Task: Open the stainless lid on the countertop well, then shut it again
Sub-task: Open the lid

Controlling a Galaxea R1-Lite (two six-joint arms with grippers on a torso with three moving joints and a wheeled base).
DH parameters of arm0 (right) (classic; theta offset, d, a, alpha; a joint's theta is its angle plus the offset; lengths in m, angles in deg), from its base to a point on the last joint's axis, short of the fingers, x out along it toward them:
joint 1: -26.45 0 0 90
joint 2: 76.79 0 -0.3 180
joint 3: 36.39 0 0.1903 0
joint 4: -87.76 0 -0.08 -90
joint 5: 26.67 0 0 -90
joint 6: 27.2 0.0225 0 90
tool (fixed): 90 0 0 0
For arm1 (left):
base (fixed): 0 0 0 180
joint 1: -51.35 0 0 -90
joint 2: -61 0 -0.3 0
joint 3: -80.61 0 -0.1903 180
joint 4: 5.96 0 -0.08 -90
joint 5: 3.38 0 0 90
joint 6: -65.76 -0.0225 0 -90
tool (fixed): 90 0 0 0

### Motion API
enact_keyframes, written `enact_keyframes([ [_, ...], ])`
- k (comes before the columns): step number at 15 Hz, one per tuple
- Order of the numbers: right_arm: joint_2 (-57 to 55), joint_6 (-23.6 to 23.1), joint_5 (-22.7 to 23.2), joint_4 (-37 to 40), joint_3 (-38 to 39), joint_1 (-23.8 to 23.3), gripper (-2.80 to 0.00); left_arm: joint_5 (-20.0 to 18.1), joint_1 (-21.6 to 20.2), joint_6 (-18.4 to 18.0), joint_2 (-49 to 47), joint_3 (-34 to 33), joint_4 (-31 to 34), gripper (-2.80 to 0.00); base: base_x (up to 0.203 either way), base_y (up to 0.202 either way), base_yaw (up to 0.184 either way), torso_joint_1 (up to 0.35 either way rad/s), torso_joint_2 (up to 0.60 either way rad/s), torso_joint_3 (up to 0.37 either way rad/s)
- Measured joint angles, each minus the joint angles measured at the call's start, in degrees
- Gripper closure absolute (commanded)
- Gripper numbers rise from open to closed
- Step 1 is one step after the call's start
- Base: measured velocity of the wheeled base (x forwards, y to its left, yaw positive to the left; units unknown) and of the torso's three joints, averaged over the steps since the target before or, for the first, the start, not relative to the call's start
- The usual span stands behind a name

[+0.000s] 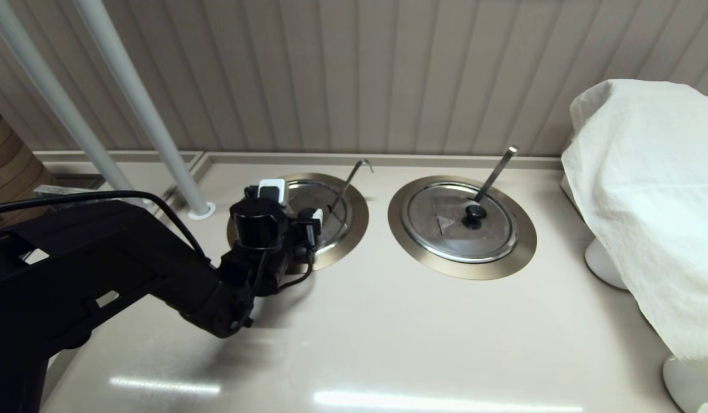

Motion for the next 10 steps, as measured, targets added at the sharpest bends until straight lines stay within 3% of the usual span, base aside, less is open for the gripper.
enact_keyframes([
  [10, 0.0, 0.0, 0.0, 0.0, 0.0, 0.0, -2.80, 0.1, 0.0, -0.3, -3.8, 0.9, -0.5, -2.80, 0.000, 0.000, 0.000, 0.000, 0.00, 0.000],
])
